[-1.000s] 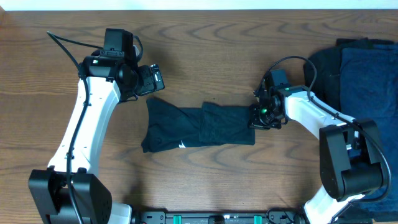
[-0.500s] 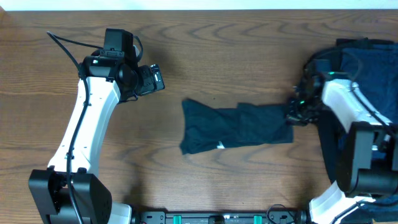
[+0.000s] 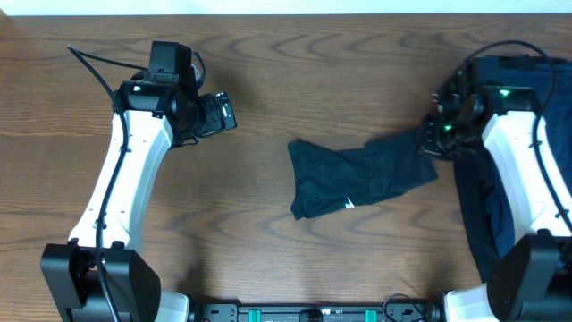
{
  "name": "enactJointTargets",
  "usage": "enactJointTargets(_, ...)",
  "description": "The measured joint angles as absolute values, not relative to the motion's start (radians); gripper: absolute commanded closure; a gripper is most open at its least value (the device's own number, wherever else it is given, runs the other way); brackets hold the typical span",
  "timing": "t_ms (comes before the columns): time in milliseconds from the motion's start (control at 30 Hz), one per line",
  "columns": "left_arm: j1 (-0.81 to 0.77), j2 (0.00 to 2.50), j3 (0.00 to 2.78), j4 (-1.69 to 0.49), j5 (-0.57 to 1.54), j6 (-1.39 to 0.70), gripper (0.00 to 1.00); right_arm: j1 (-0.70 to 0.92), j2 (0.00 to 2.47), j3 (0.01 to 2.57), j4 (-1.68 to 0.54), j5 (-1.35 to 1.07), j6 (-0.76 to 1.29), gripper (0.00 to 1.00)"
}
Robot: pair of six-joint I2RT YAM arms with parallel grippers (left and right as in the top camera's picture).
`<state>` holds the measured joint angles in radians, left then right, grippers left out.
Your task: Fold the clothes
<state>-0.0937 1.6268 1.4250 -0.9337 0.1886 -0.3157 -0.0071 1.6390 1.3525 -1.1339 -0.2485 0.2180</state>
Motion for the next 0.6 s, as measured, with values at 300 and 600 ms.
enactJointTargets(300,-0.094,1.627,1.425,-0.934,0.189,-0.316,0.02,0.210,1.629,1.357,-1.077,-0.352,0.239,0.99)
enactJointTargets(600,-0.094,1.627,1.425,-0.934,0.189,-0.316,0.02,0.395,1.633,1.357,-1.005,-0.326,0.260,0.99)
